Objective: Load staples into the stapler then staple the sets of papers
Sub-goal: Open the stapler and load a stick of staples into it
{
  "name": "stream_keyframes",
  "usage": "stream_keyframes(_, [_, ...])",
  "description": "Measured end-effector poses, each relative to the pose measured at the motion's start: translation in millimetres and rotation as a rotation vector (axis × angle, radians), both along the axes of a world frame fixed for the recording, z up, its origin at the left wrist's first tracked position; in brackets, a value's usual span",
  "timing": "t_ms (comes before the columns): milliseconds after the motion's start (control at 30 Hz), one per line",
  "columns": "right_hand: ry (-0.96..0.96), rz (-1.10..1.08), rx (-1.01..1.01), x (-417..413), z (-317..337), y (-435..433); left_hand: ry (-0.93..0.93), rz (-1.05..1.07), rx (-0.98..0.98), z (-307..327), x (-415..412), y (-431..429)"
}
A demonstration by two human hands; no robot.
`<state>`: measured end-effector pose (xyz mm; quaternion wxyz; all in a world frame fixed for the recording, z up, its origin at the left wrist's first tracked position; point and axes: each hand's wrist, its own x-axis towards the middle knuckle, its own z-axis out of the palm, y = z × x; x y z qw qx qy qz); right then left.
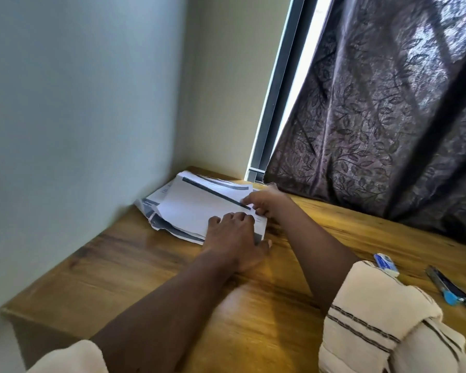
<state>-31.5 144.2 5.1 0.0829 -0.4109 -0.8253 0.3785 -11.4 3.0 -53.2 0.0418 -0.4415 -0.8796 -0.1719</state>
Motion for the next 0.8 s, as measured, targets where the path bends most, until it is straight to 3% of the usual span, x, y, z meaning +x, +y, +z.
stream_keyframes(133, [0.081, -0.042, -0.008, 11.0, -4.8, 2.7, 0.007, -0.006, -0.002, 0.5, 1.3, -0.4])
stream_keyframes(433, [0.05, 0.116, 0.247, 19.4, -18.7, 4.2, 0.012, -0.024, -0.009, 4.0, 3.7, -2.1])
stream_keyframes(633, [0.151, 0.084, 0.256, 25.9, -27.2, 9.0, 0.006, -0.039, -0.011, 3.5, 3.5, -2.5])
stream_keyframes(800, [0.207, 0.002, 0.457, 43.3, -29.8, 10.0, 0.016, -0.065, -0.014, 4.7, 2.3, -1.3])
